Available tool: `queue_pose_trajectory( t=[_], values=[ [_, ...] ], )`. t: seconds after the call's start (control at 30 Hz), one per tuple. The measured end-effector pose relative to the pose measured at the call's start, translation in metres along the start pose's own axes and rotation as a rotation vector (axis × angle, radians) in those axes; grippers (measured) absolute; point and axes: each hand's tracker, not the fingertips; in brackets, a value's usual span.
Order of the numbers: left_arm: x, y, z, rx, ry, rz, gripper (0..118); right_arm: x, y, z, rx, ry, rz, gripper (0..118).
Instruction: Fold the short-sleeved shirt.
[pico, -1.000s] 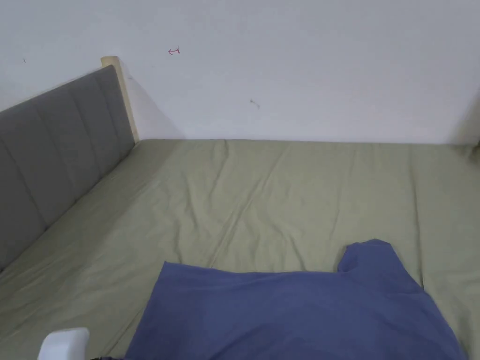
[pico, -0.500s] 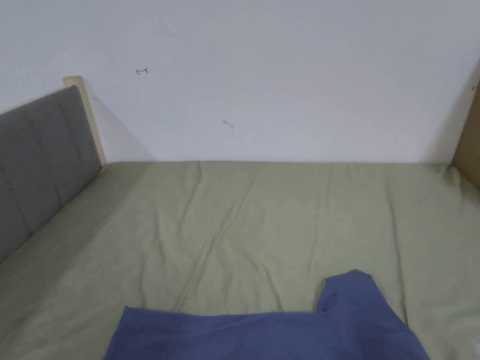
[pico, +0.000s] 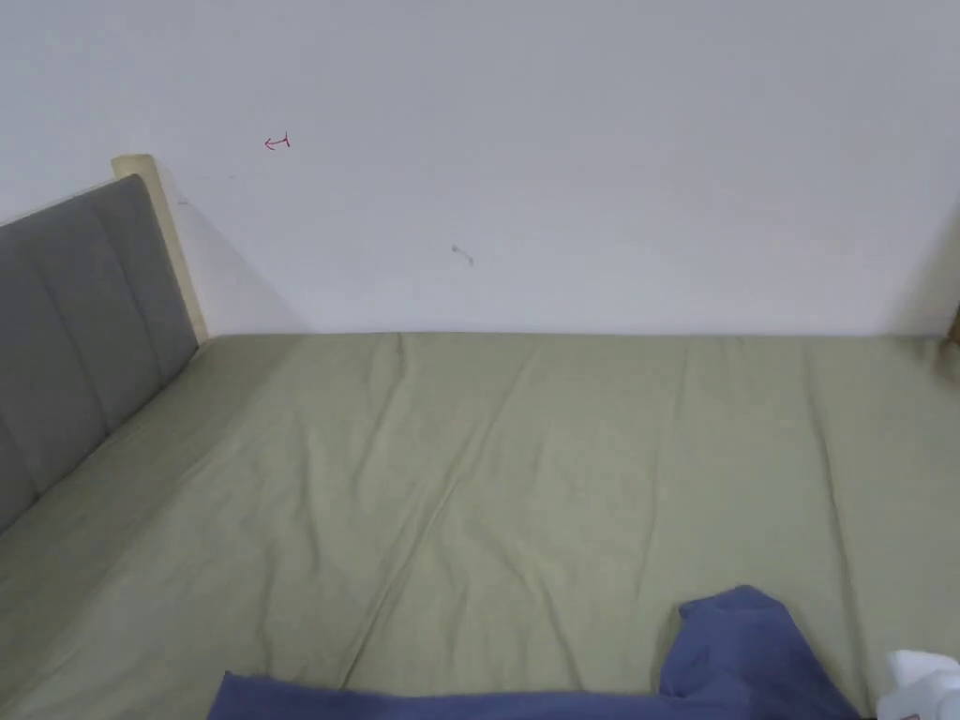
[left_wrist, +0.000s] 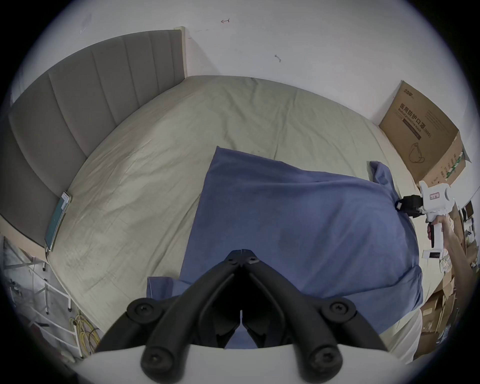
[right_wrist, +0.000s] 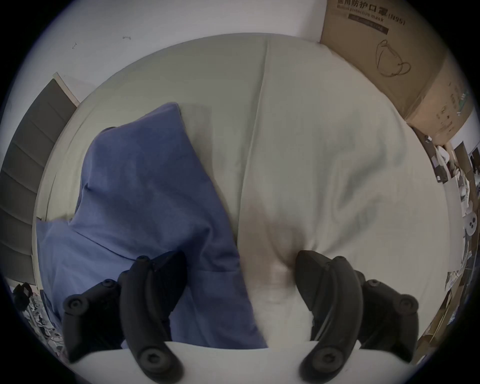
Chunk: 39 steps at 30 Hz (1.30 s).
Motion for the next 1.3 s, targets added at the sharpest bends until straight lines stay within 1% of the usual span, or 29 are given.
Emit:
queue_pose_trajectory(
  t=[0.03,0.07,0.1,0.13,0.17,0.2,0.23,0.3,0.33,0.4,0.57,0.6,0.63,0.67,0.7,0.73,0.77,0.8,0.83,0.87,0.9,0.93,0.97,1.0,1.07,1.1,1.2,1.3],
  values=[
    [-0.001,0.002,-0.001,0.005,-0.010,0.010,2,-0.004,-0.001,0.005,0.027,0.007,0.045,45],
    [-0.003,0.006,-0.004,0.005,-0.032,0.032,15,-0.009,-0.001,0.008,0.030,-0.016,0.099,25],
    [-0.005,0.010,-0.007,0.000,-0.060,0.062,38,-0.005,0.002,0.006,0.032,0.001,0.129,14],
    [-0.006,0.015,-0.010,-0.012,-0.061,0.065,50,-0.005,0.003,0.006,0.032,0.027,0.106,14],
    [-0.006,0.022,-0.012,-0.011,-0.071,0.074,57,-0.005,0.005,0.006,0.013,0.041,0.094,14],
    [-0.005,0.028,-0.015,0.006,-0.081,0.085,63,-0.003,0.007,0.002,0.019,0.022,0.099,14],
    [-0.006,0.035,-0.019,0.013,-0.093,0.086,83,-0.001,0.008,0.001,0.016,0.027,0.088,14],
    [-0.006,0.055,-0.040,0.015,-0.100,0.089,115,0.007,0.009,0.006,0.026,0.067,0.042,14],
    [-0.005,0.064,-0.048,0.011,-0.092,0.092,118,0.010,0.010,0.008,0.031,0.086,0.020,14],
    [-0.003,0.088,-0.072,-0.014,-0.069,0.094,117,0.011,0.007,0.015,0.019,0.124,-0.026,13],
    [-0.005,0.115,-0.136,-0.033,-0.054,0.148,117,0.006,0.003,0.020,0.023,0.123,-0.037,13],
    [-0.006,0.118,-0.149,-0.080,0.002,0.147,116,0.005,0.002,0.020,0.022,0.124,-0.036,13],
    [-0.008,0.121,-0.158,-0.087,0.059,0.152,116,0.003,0.001,0.020,0.022,0.124,-0.037,13],
    [-0.012,0.122,-0.168,-0.087,0.083,0.130,115,0.003,0.000,0.020,0.020,0.127,-0.039,13],
    [-0.014,0.122,-0.177,-0.094,0.088,0.137,111,0.003,-0.002,0.019,0.020,0.132,-0.041,13],
    [-0.016,0.121,-0.189,-0.118,0.064,0.153,106,0.002,-0.003,0.018,0.018,0.132,-0.044,13],
    [-0.017,0.119,-0.199,-0.166,0.031,0.151,105,0.001,-0.004,0.017,0.015,0.134,-0.044,13],
    [-0.013,0.115,-0.206,-0.179,0.109,0.101,104,0.001,-0.005,0.015,0.014,0.134,-0.044,13],
    [-0.002,0.109,-0.199,-0.111,0.103,0.045,99,0.001,-0.005,0.016,0.013,0.137,-0.054,13],
    [0.003,0.111,-0.195,-0.120,0.136,0.028,89,0.001,-0.005,0.017,0.014,0.141,-0.060,13],
    [0.008,0.115,-0.189,-0.110,0.134,0.020,67,0.002,-0.004,0.017,0.014,0.143,-0.063,13],
    [0.012,0.120,-0.185,-0.107,0.128,-0.025,43,0.002,-0.003,0.019,0.013,0.151,-0.069,13],
    [0.013,0.121,-0.178,-0.104,0.124,-0.055,9,0.002,-0.002,0.021,0.012,0.156,-0.069,13],
    [0.014,0.126,-0.175,-0.114,0.111,-0.058,4,0.001,-0.002,0.026,0.018,0.159,-0.080,12],
    [0.014,0.133,-0.170,-0.137,0.047,-0.021,4,0.001,-0.002,0.040,0.064,0.179,-0.114,10],
    [0.008,0.134,-0.164,-0.134,0.049,-0.032,4,0.001,-0.003,0.049,0.097,0.182,-0.144,10],
    [0.012,0.133,-0.134,-0.073,0.038,-0.084,4,0.004,-0.008,0.076,0.105,0.276,-0.154,9],
    [0.006,0.128,-0.096,-0.025,0.000,-0.090,4,0.007,-0.017,0.104,0.135,0.270,-0.118,8]
  ],
)
